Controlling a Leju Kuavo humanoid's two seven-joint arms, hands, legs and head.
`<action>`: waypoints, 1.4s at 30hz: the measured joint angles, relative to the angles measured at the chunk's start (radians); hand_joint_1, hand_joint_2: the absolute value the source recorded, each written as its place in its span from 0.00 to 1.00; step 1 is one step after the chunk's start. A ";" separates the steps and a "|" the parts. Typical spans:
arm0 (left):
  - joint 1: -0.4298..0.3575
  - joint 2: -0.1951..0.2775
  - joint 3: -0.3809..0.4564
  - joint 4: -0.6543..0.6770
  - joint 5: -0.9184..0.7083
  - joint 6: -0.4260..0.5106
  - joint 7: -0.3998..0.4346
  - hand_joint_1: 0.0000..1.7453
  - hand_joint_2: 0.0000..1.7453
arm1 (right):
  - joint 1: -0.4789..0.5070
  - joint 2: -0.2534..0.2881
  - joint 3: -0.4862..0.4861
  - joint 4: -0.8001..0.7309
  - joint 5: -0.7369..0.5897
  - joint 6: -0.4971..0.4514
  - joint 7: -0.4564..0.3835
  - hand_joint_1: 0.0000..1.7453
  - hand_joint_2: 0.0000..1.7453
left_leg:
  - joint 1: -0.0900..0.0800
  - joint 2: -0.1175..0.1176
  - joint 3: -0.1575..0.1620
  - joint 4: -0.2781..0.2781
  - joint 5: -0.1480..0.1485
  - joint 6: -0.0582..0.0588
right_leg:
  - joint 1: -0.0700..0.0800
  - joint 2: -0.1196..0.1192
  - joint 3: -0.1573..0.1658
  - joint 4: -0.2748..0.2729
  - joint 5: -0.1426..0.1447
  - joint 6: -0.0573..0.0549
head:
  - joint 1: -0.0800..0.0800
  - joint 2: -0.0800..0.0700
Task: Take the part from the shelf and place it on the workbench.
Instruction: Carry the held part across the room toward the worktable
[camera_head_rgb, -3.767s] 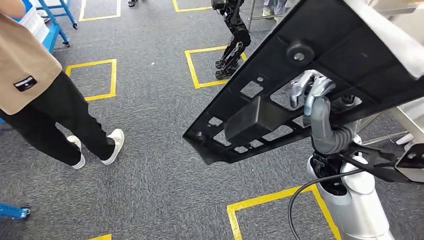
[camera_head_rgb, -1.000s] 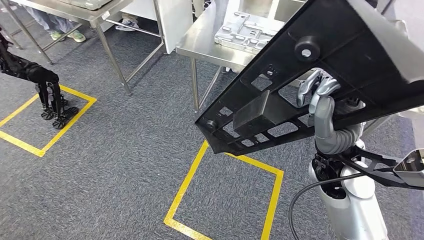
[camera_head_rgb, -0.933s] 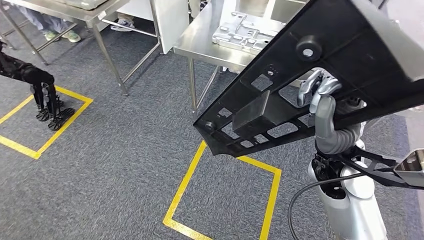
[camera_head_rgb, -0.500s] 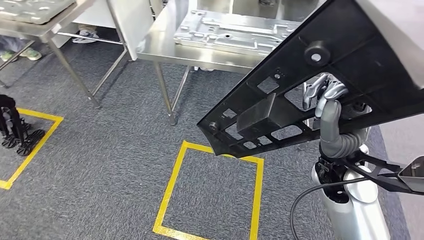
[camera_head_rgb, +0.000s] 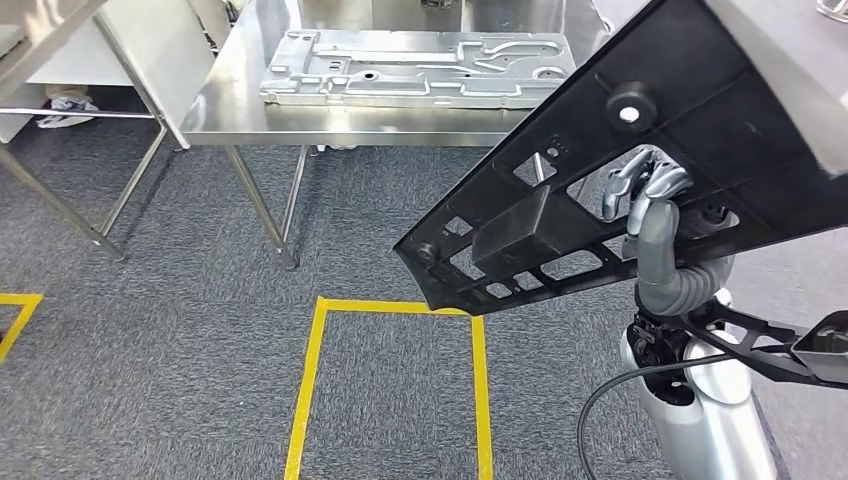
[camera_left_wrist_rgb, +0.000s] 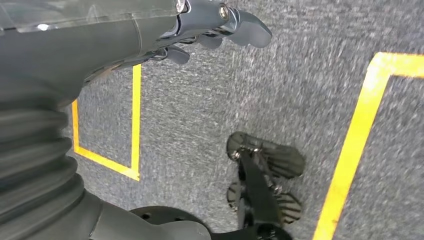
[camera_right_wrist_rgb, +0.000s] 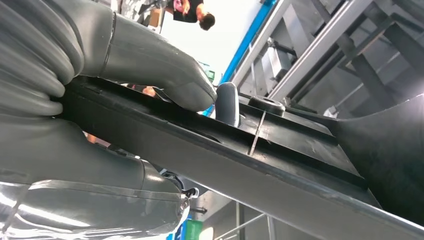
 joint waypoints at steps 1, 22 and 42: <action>-0.001 0.000 0.000 0.000 0.002 -0.002 0.001 0.00 1.00 | -0.001 0.000 0.000 0.000 0.001 0.000 0.000 1.00 1.00 | 0.002 0.010 0.005 -0.009 0.005 0.005 | 0.002 -0.025 -0.007 0.015 -0.011 0.005 | 0.002 0.000; 0.006 -0.004 0.004 0.001 0.007 -0.024 0.005 0.00 1.00 | -0.009 0.001 0.001 0.028 0.020 -0.002 0.009 1.00 1.00 | 0.009 0.051 -0.167 0.311 -0.114 -0.043 | 0.002 -0.119 0.063 -0.002 -0.061 -0.032 | 0.002 0.000; 0.004 -0.004 0.009 0.001 0.009 -0.024 0.000 0.00 1.00 | -0.010 0.000 0.003 0.044 0.041 -0.004 0.024 1.00 1.00 | 0.007 0.020 0.048 0.003 -0.044 -0.012 | -0.023 -0.102 -0.034 0.028 0.007 0.037 | 0.011 0.000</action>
